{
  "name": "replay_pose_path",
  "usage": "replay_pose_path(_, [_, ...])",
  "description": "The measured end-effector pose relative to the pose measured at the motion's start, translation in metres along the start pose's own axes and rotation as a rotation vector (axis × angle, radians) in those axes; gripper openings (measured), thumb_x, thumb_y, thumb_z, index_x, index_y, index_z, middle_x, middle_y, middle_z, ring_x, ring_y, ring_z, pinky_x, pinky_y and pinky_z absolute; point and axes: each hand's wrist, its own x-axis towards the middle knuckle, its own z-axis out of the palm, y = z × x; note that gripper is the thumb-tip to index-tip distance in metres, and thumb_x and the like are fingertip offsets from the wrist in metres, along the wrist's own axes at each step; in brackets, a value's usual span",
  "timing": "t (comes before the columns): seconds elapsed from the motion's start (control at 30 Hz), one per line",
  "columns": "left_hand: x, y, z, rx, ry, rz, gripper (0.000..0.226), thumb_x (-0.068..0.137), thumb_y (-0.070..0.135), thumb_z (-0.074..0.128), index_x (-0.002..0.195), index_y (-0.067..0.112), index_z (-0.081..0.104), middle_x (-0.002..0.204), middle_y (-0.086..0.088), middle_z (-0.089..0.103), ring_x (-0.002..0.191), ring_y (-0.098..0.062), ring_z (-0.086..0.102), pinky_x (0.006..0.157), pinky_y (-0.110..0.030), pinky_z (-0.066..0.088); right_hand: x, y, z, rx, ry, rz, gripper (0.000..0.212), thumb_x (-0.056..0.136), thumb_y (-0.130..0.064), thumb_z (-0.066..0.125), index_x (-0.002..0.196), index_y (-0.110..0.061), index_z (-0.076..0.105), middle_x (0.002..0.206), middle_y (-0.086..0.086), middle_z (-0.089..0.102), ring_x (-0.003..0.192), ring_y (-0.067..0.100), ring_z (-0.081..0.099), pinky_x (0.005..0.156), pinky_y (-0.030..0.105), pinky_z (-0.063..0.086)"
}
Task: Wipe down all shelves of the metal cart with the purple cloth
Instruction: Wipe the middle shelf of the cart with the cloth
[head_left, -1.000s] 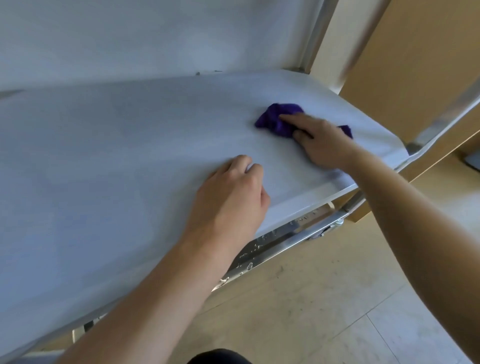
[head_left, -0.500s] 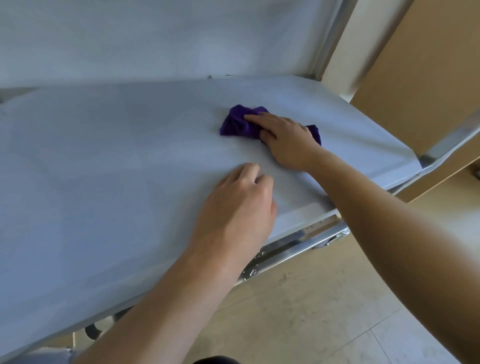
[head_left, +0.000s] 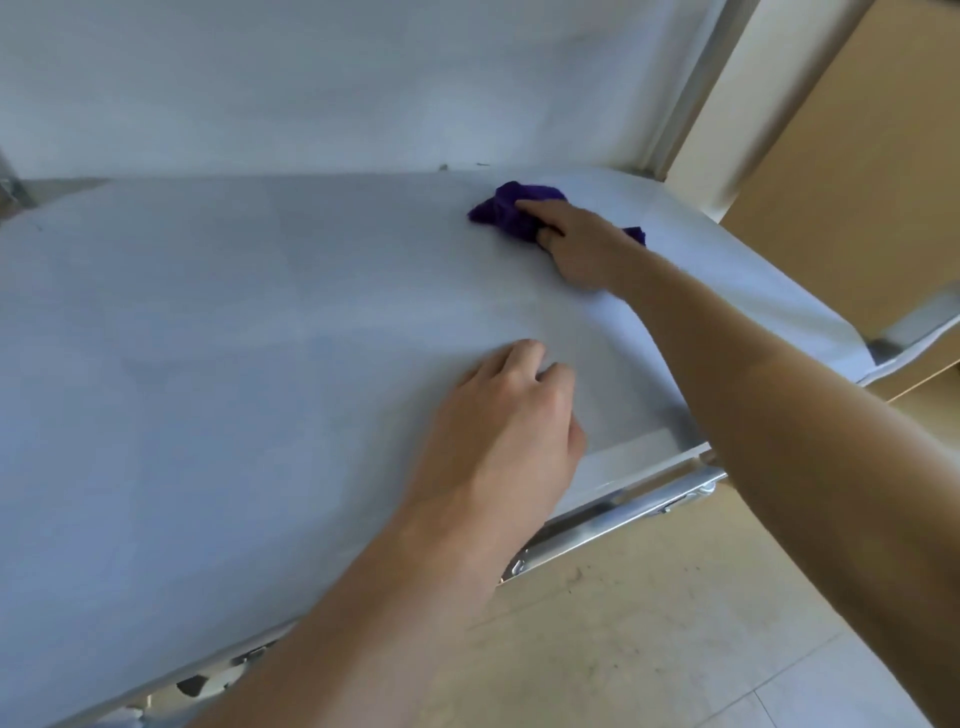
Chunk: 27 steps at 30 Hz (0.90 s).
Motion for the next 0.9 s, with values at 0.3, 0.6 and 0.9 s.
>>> replay_pose_path(0.3, [0.0, 0.002, 0.002, 0.029, 0.004, 0.002, 0.009, 0.077, 0.015, 0.054, 0.078, 0.013, 0.063, 0.094, -0.005, 0.065, 0.078, -0.025, 0.061, 0.069, -0.032, 0.048, -0.071, -0.037, 0.018, 0.063, 0.036, -0.204, 0.048, 0.1, -0.021, 0.04, 0.145, -0.039, 0.038, 0.154, -0.011, 0.036, 0.142, 0.019, 0.032, 0.116, 0.043, 0.024])
replay_pose_path(0.6, [0.001, -0.002, 0.004, 0.005, -0.015, 0.008, 0.017, 0.075, 0.018, 0.054, 0.08, 0.013, 0.07, 0.101, -0.006, 0.069, 0.089, -0.024, 0.066, 0.073, -0.03, 0.051, 0.02, 0.017, 0.007, 0.026, 0.097, 0.075, 0.046, 0.101, -0.032, 0.034, 0.143, -0.048, 0.034, 0.151, 0.005, 0.04, 0.133, 0.034, 0.041, 0.112, 0.046, 0.03])
replay_pose_path(0.9, [0.004, -0.002, 0.005, -0.007, -0.016, 0.01, 0.019, 0.073, 0.019, 0.053, 0.08, 0.016, 0.07, 0.102, -0.004, 0.069, 0.087, -0.022, 0.067, 0.073, -0.028, 0.052, 0.044, 0.055, -0.013, 0.053, 0.082, 0.137, 0.045, 0.102, -0.031, 0.034, 0.144, -0.046, 0.034, 0.153, 0.003, 0.036, 0.135, 0.033, 0.037, 0.114, 0.042, 0.026])
